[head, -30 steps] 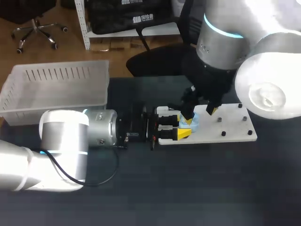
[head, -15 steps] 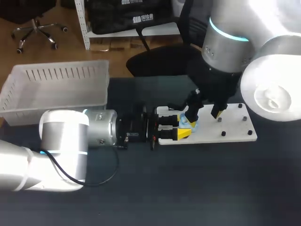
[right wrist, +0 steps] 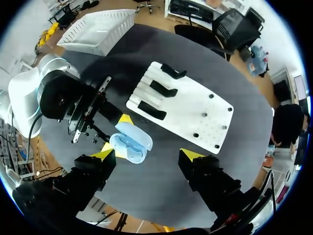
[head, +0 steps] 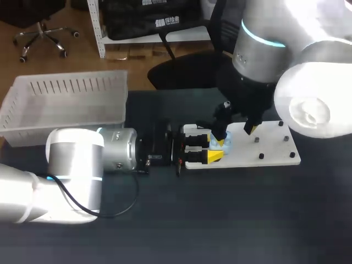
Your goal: Pick up each earbud case from the left stands, insert the matching earbuds, close the lid, and place the case in the box.
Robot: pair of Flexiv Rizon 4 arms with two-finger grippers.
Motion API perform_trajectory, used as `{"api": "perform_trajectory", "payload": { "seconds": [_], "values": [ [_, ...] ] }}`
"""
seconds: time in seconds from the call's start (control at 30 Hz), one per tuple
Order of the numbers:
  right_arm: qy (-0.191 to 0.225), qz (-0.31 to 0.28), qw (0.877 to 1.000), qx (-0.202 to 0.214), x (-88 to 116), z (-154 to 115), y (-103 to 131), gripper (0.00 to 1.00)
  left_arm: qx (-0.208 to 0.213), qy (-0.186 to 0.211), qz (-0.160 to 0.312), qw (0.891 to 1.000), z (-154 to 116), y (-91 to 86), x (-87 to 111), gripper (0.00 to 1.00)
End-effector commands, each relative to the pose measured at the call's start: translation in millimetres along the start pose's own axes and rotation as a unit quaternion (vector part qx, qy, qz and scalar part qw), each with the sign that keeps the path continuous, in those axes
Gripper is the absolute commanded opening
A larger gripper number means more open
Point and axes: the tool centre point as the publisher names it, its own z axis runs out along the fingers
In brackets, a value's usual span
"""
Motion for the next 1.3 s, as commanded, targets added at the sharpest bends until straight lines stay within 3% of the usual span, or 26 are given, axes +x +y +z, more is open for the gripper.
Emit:
{"api": "perform_trajectory", "payload": {
  "seconds": [0.03, 0.2, 0.43, 0.63, 0.87, 1.0, 1.3],
  "values": [
    [-0.005, 0.002, 1.000, 0.001, 1, -6, -2, 0.86, -0.004, -0.002, 0.002, 1.000, 0, -1.9, 0.6, 0.00],
    [-0.026, 0.014, 1.000, -0.002, -2, -22, -10, 1.00, -0.004, -0.002, 0.002, 1.000, 0, -1.9, 0.6, 0.00],
    [-0.058, 0.065, 0.996, -0.002, -26, -29, -32, 1.00, -0.004, -0.002, 0.002, 1.000, 0, -1.9, 0.6, 0.00],
    [-0.060, 0.106, 0.992, 0.007, -50, -16, -53, 1.00, -0.004, -0.002, 0.002, 1.000, 0, -1.9, 0.6, 0.00],
    [-0.040, 0.122, 0.992, 0.008, -63, 10, -62, 1.00, -0.004, -0.002, 0.002, 1.000, 0, -1.9, 0.6, 0.00],
    [-0.030, 0.120, 0.992, 0.011, -61, 15, -60, 1.00, -0.004, -0.002, 0.002, 1.000, 0, -1.9, 0.6, 0.00],
    [0.000, 0.111, 0.994, 0.010, -33, 25, -54, 1.00, -0.004, -0.002, 0.002, 1.000, 0, -1.9, 0.6, 0.00]
  ]
}}
